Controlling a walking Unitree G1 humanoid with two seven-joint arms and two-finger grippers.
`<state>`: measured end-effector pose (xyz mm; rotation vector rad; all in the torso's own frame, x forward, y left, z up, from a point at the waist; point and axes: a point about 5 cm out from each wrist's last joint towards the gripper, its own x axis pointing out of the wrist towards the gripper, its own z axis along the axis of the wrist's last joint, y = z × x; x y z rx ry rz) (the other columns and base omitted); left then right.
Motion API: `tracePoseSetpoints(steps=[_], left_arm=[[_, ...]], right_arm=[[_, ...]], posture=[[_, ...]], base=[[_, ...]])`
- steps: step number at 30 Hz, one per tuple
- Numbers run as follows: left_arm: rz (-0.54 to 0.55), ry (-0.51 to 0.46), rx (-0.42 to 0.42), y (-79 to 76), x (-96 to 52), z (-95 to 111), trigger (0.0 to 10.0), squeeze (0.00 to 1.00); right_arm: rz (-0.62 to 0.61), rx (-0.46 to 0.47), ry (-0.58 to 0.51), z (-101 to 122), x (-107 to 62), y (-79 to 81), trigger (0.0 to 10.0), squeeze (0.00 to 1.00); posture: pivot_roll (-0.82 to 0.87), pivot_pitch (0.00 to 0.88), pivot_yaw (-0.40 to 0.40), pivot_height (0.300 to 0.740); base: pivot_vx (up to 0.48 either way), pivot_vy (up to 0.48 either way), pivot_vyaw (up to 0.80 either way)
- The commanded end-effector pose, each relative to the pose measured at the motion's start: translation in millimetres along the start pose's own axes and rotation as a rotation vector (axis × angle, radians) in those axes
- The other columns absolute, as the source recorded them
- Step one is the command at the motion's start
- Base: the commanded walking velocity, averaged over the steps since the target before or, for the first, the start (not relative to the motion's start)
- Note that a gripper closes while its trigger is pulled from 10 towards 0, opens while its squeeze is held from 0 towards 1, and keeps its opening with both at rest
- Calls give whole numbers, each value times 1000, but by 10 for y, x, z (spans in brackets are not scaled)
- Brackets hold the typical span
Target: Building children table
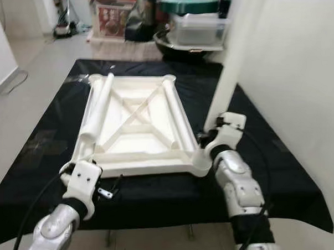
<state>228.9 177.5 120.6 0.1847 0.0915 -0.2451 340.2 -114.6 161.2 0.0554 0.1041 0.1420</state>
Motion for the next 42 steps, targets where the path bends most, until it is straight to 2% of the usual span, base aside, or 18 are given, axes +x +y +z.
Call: tracePoseSetpoints(steps=[1, 2, 3, 5, 10, 11, 13, 14, 23, 24, 25, 27, 28, 29, 31, 36, 41, 42], left_arm=[[-8, 16, -12, -23, 6, -35, 10000, 0], [-8, 16, -12, -23, 6, -35, 10000, 0], [-12, 18, -14, -26, 13, -43, 10000, 0], [-13, 18, -16, -27, 14, -45, 10000, 0], [-13, 17, -20, -31, 20, -50, 10000, 0], [-13, 16, -22, -34, 24, -52, 10000, 0], [-13, 16, -23, -36, 26, -54, 10000, 0], [-16, 15, -25, -39, 30, -54, 10000, 0], [-20, 14, -31, -46, 33, -48, 10000, 0], [-18, 13, -31, -46, 32, -46, 10000, 0], [-16, 13, -31, -46, 29, -45, 10000, 0], [-16, 13, -31, -46, 29, -45, 10000, 0], [-15, 13, -31, -45, 27, -44, 10000, 0], [-15, 13, -31, -43, 23, -45, 10000, 0], [-15, 13, -31, -43, 23, -45, 10000, 0], [-20, 15, -32, -32, 16, -48, 10000, 0], [-23, 17, -31, -31, 22, -48, 10000, 0], [-25, 18, -29, -30, 27, -49, 10000, 0]], right_arm=[[97, 5, 44, -42, 6, 125, 10000, 0], [97, 5, 44, -42, 6, 125, 10000, 0], [208, 76, -27, 68, 66, 249, 10000, 902], [225, 79, -53, 113, 82, 266, 10000, 1000], [442, 108, -99, 245, 47, 349, 10000, 1000], [650, 89, -109, 298, -58, 404, 10000, 0], [861, 36, -105, 301, -193, 419, 10000, 0], [1116, -38, -39, 217, -390, 388, 10000, 0], [1256, -115, 68, -16, -460, 364, 10000, 0], [1225, -119, 72, -70, -404, 375, 10000, 0], [1130, -103, 66, -95, -291, 376, 5647, 0], [1130, -103, 66, -95, -291, 376, 5647, 0], [1002, -88, 37, -86, -158, 361, 706, 0], [828, -23, 8, -43, -16, 303, 0, 0], [828, -23, 8, -43, -16, 303, 0, 0], [138, 65, 80, -162, 190, -150, 0, 0], [-50, -27, 116, -328, 64, -258, 0, 0], [-68, -53, 125, -380, 21, -234, 2784, 0]], posture=[[140, 0, -97, 740], [140, 0, -97, 740], [137, 0, -98, 740], [137, 0, -98, 740], [138, 0, -106, 740], [135, 0, -104, 740], [135, 0, -104, 740], [135, 0, -104, 740], [147, 0, -115, 740], [147, 0, -115, 740], [156, 0, -118, 740], [156, 0, -118, 740], [156, 0, -118, 740], [153, 0, -115, 740], [153, 0, -115, 740], [142, 0, -103, 740], [139, 0, -96, 740], [140, 0, -95, 740]], base=[[0, 0, 0], [0, 0, 0], [0, 0, 0], [0, 0, 0], [0, 0, 0], [0, 0, 0], [0, 0, 0], [0, 0, 0], [0, 0, 0], [0, 0, 0], [0, 0, 0], [0, 0, 0], [0, 0, 0], [0, 0, 0], [0, 0, 0], [0, 0, 0], [0, 0, 0], [0, 0, 0]])
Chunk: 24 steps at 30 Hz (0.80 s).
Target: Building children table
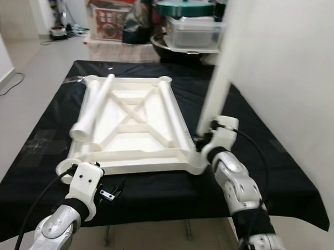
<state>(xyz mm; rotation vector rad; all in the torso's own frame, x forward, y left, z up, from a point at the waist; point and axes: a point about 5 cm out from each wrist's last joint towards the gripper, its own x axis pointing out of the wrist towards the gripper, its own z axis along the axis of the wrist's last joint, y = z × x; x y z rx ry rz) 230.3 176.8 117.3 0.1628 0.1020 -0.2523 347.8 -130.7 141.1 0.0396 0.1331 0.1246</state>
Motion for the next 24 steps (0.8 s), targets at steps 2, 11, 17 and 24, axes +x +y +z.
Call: tracePoseSetpoints(steps=[2, 11, 17, 24], left_arm=[[-17, 13, -5, -18, 12, -21, 10000, 0], [-20, 12, -3, -16, 32, -25, 10000, 0], [-19, 4, -13, -28, 50, -20, 10000, 0], [-19, 1, -18, -33, 49, -17, 10000, 0]], right_arm=[[0, -54, 109, -222, -59, 49, 10000, 0], [297, 93, -28, 31, -12, 328, 10000, 1000], [1145, 5, -49, 207, -428, 536, 10000, 0], [1240, -39, 8, 101, -524, 561, 7569, 0]], posture=[[136, 0, -91, 740], [134, 0, -92, 740], [135, 0, -105, 740], [138, 0, -108, 740]], base=[[0, 0, 0], [0, 0, 0], [0, 0, 0], [0, 0, 0]])
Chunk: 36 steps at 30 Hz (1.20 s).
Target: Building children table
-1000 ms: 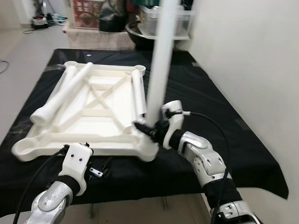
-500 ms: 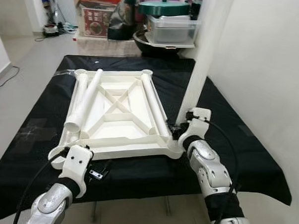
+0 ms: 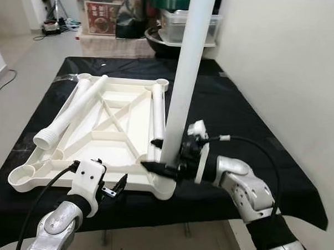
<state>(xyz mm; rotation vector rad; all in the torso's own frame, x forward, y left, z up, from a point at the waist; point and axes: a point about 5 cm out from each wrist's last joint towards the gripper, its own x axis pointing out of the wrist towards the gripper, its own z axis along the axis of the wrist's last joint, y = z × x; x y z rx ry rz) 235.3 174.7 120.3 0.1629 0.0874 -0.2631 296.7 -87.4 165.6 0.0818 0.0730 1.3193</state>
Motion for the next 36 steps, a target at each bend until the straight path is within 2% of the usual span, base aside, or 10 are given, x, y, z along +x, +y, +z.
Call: tracePoseSetpoints(steps=[1, 4, 14, 16, 17, 20, 22, 27, 28, 36], left_arm=[[-10, 16, -21, -31, 0, -54, 10000, 0], [-9, 14, -24, -32, -6, -50, 10000, 0], [-14, 9, -34, -46, -18, -40, 10000, 0], [-15, 10, -34, -46, -20, -43, 10000, 0], [-16, 10, -35, -45, -21, -42, 10000, 0], [-18, 10, -37, -45, -18, -42, 10000, 0], [-17, 8, -38, -47, -12, -43, 10000, 0], [-14, 5, -39, -49, 1, -45, 10000, 0], [-13, 4, -40, -50, 4, -47, 10000, 0], [-17, 2, -45, -55, 19, -53, 10000, 0]], right_arm=[[45, 11, 22, -57, 38, 64, 7569, 0], [-123, -23, 47, -162, 104, -91, 0, 0], [-1329, 57, 177, -525, -472, -723, 0, 0], [-1292, 66, 184, -553, -422, -667, 0, 0], [-1255, 73, 205, -579, -367, -624, 8510, 0], [-1142, 104, 182, -593, -236, -556, 10000, 0], [-1039, 84, 65, -456, -127, -543, 10000, 1000], [-843, 88, -48, -274, 88, -506, 10000, 1000], [-716, 79, -72, -198, 150, -441, 10000, 0], [-243, 12, -72, -58, 199, -144, 10000, 0]], posture=[[138, 0, -108, 740], [146, 0, -112, 740], [137, 0, -104, 740], [137, 0, -104, 740], [129, 0, -102, 740], [136, 0, -109, 740], [135, 0, -109, 740], [136, 0, -111, 740], [136, 0, -112, 740], [141, 0, -119, 740]], base=[[0, 0, 0], [0, 0, 0], [0, 0, 0], [0, 0, 0], [0, 0, 0], [0, 0, 0], [0, 0, 0], [0, 0, 0], [0, 0, 0], [0, 0, 0]])
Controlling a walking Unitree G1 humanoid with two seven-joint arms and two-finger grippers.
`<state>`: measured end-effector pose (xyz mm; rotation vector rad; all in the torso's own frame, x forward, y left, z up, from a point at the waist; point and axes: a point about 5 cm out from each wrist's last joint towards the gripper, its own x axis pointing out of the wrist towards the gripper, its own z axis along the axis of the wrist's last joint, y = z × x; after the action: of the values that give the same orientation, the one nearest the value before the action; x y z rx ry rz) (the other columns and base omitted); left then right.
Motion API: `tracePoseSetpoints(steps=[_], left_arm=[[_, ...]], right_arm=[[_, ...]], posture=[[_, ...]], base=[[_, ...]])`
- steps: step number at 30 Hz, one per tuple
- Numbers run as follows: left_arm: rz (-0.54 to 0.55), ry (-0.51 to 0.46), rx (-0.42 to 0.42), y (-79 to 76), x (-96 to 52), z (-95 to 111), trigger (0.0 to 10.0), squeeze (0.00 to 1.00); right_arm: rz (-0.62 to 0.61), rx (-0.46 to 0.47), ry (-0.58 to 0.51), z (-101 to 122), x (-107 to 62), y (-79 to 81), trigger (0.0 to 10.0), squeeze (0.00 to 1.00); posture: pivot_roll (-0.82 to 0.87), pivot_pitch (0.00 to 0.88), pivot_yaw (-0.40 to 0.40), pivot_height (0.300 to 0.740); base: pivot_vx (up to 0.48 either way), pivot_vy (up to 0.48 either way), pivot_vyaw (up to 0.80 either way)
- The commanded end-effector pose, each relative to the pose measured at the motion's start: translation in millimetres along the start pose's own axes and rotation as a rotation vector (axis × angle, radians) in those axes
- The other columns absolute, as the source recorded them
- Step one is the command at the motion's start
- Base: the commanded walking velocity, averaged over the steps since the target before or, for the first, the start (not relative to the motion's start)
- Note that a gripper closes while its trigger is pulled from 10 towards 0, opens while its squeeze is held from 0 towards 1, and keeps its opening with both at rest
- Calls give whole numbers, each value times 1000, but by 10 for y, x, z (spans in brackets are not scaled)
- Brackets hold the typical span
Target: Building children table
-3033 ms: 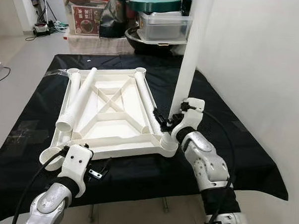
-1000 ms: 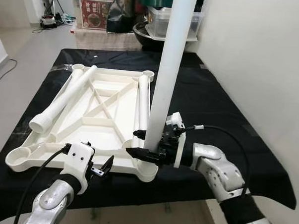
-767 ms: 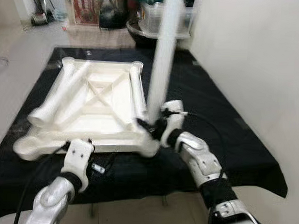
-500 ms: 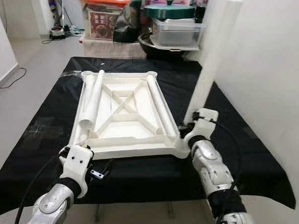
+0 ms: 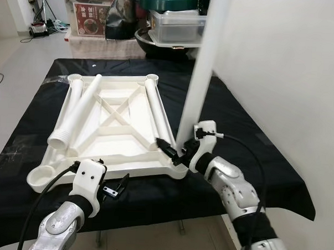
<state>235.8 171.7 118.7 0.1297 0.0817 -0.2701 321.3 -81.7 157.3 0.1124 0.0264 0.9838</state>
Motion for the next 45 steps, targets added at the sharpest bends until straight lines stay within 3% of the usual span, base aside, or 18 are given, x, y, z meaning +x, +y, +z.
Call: tracePoseSetpoints(steps=[1, 4, 5, 8, 9, 10, 13, 14, 17, 23, 24, 31, 32, 35, 38, 39, 41, 45], left_arm=[[-10, 12, -16, -28, 8, -46, 10000, 0], [-9, 11, -18, -33, 9, -48, 10000, 0], [-9, 11, -19, -36, 7, -48, 10000, 0], [-9, 11, -19, -36, 7, -48, 10000, 0], [-9, 11, -21, -38, 4, -49, 10000, 0], [-13, 11, -25, -40, -1, -52, 10000, 0], [-17, 11, -30, -39, -11, -55, 10000, 0], [-17, 11, -30, -39, -11, -55, 10000, 0], [-21, 8, -32, -44, -12, -46, 10000, 0], [-20, 10, -27, -31, -18, -44, 10000, 0], [-19, 12, -26, -28, -18, -45, 10000, 0], [-14, 14, -20, -11, -16, -49, 10000, 0], [-12, 14, -19, -6, -12, -50, 10000, 0], [-11, 13, -18, -4, -9, -51, 10000, 0], [-10, 12, -18, -1, -2, -50, 10000, 0], [-12, 12, -19, 0, 0, -50, 10000, 0], [-12, 12, -19, 0, 0, -50, 10000, 0], [-18, 9, -22, -8, 15, -47, 10000, 0]], right_arm=[[156, -1, 5, -7, 34, 156, 10000, 0], [242, -18, 4, -36, 20, 228, 10000, 0], [270, -17, 11, -62, 6, 251, 8196, 0], [270, -17, 11, -62, 6, 251, 8196, 0], [283, -12, 14, -90, -9, 257, 275, 0], [85, -59, 62, -167, 33, 75, 0, 0], [-211, -106, 137, -260, 49, -185, 0, 0], [-211, -106, 137, -260, 49, -185, 0, 0], [-765, 33, 187, -368, -223, -637, 0, 0], [-848, 4, 205, -357, -225, -571, 0, 0], [-834, -39, 213, -342, -207, -542, 10000, 0], [-787, -47, 189, -322, -95, -422, 10000, 0], [-736, 10, 113, -267, -39, -377, 10000, 1000], [-682, 38, 40, -196, 20, -337, 10000, 1000], [-415, 95, -87, 18, 150, -164, 10000, 980], [-249, 80, -108, 111, 169, -65, 10000, 0], [-249, 80, -108, 111, 169, -65, 10000, 0], [198, -12, -44, 195, 69, 183, 10000, 0]], posture=[[145, 0, -123, 740], [147, 0, -125, 740], [150, 0, -126, 740], [150, 0, -126, 740], [152, 0, -127, 740], [149, 0, -123, 740], [142, 0, -118, 740], [142, 0, -118, 740], [146, 0, -114, 740], [149, 0, -110, 740], [149, 0, -110, 740], [147, 0, -110, 740], [146, 0, -110, 740], [146, 0, -110, 740], [144, 0, -107, 740], [144, 0, -107, 740], [144, 0, -107, 740], [145, 0, -112, 740]], base=[[0, 0, 0], [0, 0, 0], [0, 0, 0], [0, 0, 0], [0, 0, 0], [0, 0, 0], [0, 0, 0], [0, 0, 0], [0, 0, 0], [0, 0, 0], [0, 0, 0], [0, 0, 0], [0, 0, 0], [0, 0, 0], [0, 0, 0], [0, 0, 0], [0, 0, 0], [0, 0, 0]])
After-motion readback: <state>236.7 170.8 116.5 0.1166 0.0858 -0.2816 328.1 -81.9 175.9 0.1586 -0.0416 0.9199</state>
